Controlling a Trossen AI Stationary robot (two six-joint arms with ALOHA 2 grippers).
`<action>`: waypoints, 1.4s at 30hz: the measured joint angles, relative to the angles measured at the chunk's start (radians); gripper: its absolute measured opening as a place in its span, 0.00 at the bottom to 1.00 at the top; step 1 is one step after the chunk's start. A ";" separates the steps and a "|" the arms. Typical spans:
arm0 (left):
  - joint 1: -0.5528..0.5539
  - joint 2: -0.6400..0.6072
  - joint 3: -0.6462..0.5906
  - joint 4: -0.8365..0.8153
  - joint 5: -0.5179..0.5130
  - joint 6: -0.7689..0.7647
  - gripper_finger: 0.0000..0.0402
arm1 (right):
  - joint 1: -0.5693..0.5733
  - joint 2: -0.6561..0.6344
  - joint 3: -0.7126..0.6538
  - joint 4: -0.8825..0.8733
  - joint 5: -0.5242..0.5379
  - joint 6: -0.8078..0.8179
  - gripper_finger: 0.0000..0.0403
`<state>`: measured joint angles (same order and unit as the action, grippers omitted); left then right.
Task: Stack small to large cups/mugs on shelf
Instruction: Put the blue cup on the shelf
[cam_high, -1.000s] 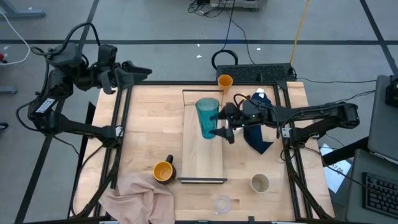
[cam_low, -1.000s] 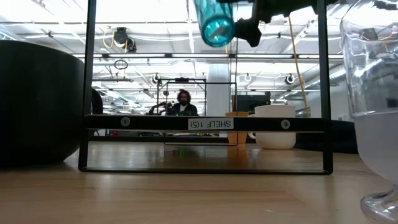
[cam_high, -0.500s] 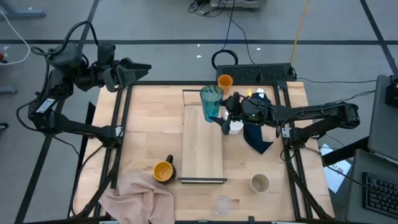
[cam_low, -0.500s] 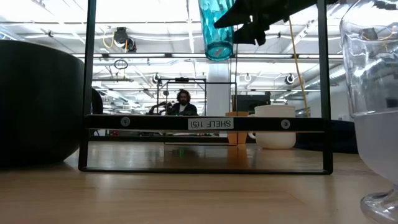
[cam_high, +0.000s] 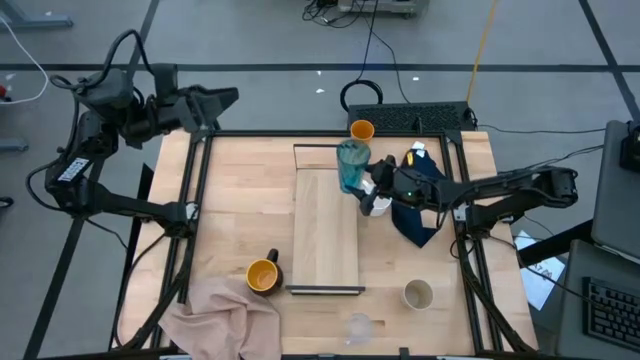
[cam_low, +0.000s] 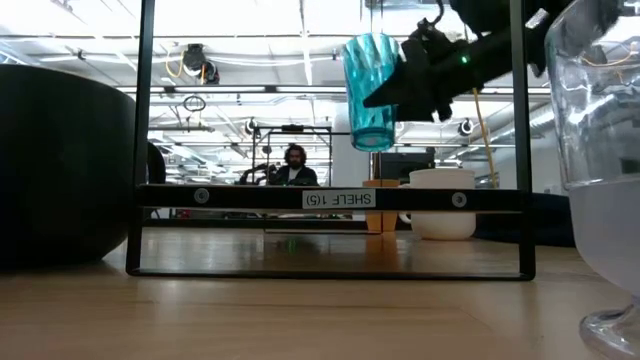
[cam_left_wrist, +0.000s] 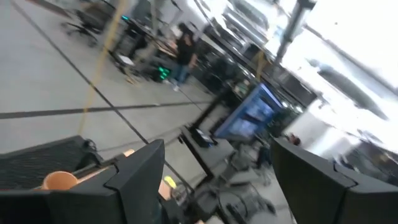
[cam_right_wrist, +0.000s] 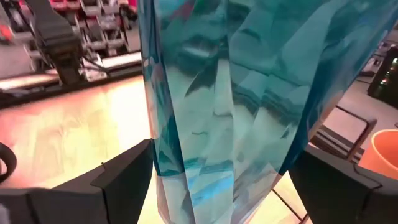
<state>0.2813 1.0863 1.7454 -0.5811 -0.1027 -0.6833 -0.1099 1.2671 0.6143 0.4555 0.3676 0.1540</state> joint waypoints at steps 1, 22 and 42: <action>0.000 0.000 0.000 -0.001 -0.018 0.001 0.73 | 0.004 0.000 -0.017 0.031 0.000 0.000 0.82; 0.000 0.006 0.000 -0.311 -0.114 0.157 0.73 | -0.015 0.151 -0.032 0.211 0.001 -0.105 0.82; 0.000 0.007 0.000 -0.345 -0.115 0.152 0.73 | -0.099 0.270 -0.033 0.276 0.009 -0.110 0.82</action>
<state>0.2810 1.0931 1.7454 -0.9261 -0.2177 -0.5316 -0.2094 1.5366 0.5816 0.7312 0.3769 0.0441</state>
